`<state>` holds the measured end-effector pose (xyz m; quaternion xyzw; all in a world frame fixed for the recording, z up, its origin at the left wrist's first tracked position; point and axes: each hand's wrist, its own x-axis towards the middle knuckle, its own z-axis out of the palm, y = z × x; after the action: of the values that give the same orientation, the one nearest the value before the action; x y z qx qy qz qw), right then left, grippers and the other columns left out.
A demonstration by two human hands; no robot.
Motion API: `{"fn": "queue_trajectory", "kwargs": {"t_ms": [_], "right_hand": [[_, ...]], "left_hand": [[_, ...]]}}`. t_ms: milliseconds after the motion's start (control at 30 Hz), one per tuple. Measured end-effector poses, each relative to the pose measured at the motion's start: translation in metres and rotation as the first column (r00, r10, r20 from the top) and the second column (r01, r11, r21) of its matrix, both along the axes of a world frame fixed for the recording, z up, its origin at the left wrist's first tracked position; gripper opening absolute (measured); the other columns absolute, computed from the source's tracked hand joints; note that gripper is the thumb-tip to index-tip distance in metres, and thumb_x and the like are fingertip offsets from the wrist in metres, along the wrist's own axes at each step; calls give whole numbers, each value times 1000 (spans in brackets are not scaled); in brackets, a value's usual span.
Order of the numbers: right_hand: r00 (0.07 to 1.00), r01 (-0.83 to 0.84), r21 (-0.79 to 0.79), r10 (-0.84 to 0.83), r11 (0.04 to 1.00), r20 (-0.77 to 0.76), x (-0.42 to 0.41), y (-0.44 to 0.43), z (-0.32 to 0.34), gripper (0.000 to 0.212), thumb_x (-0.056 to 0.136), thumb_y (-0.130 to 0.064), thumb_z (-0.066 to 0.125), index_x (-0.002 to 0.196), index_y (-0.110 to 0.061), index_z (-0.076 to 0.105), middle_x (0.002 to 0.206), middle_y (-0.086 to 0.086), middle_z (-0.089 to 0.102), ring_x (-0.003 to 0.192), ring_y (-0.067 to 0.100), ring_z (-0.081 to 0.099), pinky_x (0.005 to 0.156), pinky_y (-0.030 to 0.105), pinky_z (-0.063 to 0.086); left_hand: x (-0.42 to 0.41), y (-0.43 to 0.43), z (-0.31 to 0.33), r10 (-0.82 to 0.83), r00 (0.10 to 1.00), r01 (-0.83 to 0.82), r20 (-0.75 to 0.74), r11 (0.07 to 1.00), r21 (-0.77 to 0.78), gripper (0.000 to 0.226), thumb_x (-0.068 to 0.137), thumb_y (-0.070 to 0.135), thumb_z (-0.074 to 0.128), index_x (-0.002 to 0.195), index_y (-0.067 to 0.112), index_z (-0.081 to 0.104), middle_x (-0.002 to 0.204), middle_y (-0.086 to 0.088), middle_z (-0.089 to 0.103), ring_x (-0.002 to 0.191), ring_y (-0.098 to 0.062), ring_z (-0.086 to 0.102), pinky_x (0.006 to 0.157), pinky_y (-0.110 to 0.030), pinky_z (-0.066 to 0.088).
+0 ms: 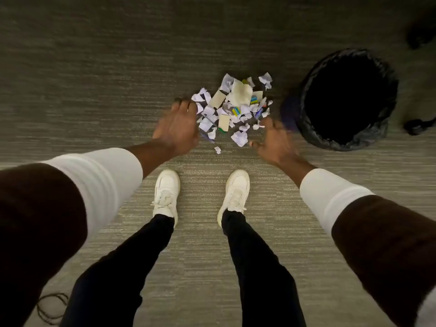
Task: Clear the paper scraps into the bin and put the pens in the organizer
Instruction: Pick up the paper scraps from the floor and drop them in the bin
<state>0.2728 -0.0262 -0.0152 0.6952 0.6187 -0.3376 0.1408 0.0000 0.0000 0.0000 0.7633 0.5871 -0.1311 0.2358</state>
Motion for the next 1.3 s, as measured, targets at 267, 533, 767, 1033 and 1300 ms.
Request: {"fn": "queue_trajectory", "kwargs": {"t_ms": [267,533,767,1033,1300], "right_hand": [[998,-54,-28,53,998,-17,14,14,-104,89,86,-46,78,156,-19,30,146,28,47,116,49,63,94,49,57],[996,-89,-117,92,989,22,20,32,-222,103,76,-55,83,158,-35,23,165,25,21,142,44,44,105,51,52],[993,-100,-36,102,994,56,23,27,-287,104,67,-57,87,152,-39,30,163,22,13,148,47,26,103,60,49],[966,-216,53,205,975,159,15,9,-317,93,86,-44,77,160,-32,23,164,29,16,150,53,22,109,60,46],[971,-240,222,230,945,73,18,4,-317,41,94,-4,55,132,-17,63,131,15,60,122,40,54,83,48,60]], "left_hand": [[39,17,-110,25,1000,-23,19,994,-105,63,90,29,65,142,4,40,147,-17,40,140,-39,40,88,-55,59],[76,41,-235,-93,996,92,-3,991,-100,74,89,36,73,149,11,38,154,-18,35,143,-41,38,86,-57,58],[102,55,-317,-150,983,163,101,978,-134,112,85,30,83,166,38,6,173,-20,-16,158,-55,8,95,-64,55],[109,46,-335,-321,947,321,-18,946,32,55,99,0,47,153,10,41,161,-35,26,147,-51,34,112,-57,46],[96,48,-332,-309,941,309,140,951,28,36,98,1,52,132,3,62,127,-24,55,117,-43,53,96,-52,50]]}}
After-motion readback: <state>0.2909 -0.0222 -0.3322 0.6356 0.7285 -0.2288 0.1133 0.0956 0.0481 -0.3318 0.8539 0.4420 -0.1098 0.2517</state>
